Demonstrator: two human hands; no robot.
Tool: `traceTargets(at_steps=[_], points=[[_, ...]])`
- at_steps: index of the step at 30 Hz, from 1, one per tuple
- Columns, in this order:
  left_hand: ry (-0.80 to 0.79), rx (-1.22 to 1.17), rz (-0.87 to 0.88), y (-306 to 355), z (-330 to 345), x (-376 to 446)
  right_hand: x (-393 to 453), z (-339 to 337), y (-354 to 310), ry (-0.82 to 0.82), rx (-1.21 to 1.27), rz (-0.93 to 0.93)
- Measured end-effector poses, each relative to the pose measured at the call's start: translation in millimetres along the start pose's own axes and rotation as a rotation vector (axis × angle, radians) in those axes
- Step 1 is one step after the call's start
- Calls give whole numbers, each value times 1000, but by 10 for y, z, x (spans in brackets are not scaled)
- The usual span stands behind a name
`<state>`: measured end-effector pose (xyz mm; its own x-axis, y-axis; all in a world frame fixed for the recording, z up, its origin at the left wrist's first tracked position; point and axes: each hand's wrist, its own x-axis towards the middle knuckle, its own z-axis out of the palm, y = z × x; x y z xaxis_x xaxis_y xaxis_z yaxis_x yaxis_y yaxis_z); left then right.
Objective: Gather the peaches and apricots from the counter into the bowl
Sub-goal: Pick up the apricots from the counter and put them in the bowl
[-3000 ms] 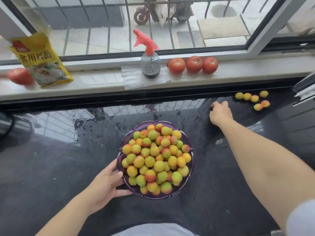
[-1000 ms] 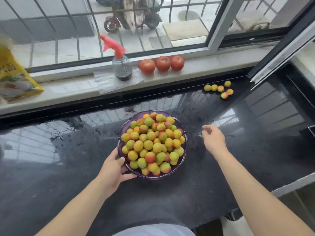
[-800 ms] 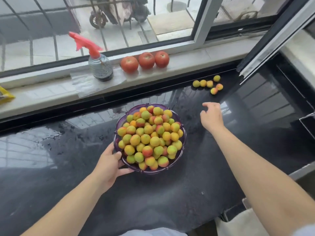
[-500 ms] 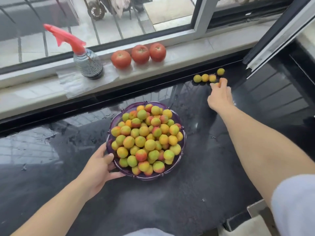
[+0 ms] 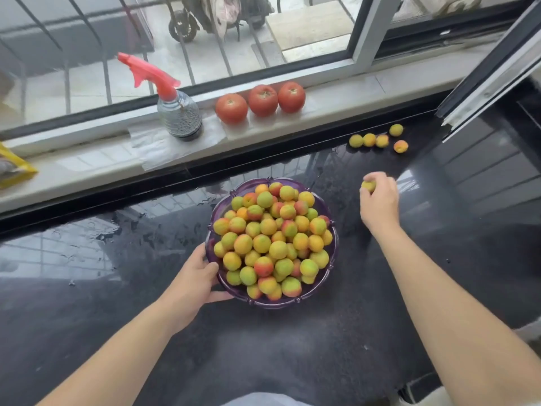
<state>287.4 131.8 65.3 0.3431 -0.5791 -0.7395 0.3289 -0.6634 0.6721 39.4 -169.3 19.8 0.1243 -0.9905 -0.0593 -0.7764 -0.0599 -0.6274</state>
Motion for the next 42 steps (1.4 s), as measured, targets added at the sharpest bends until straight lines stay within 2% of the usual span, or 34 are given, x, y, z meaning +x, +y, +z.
traceTargets(at_steps=[8,14,20,32,36,39,42], points=[[-24,16,84,76,70,-104,-1231,-375,-282,-84,252,-61],[37,-34,50,-82,130,-190,-1925,-292,-517,-157,212,-310],[61,-3,6,-62,127,-215,-1955,-141,-586,-162,117,-407],[102,49,-36,-24,133,-206,-1807,-54,-553,-195,71,-479],[94,56,-40,-4,122,-215,-1744,-136,-529,-223,155,-409],[80,62,-38,7,105,-217,-1608,-185,-424,-61,298,-203],[71,102,2,-8,74,-198,-1350,-211,-241,33,224,-6]])
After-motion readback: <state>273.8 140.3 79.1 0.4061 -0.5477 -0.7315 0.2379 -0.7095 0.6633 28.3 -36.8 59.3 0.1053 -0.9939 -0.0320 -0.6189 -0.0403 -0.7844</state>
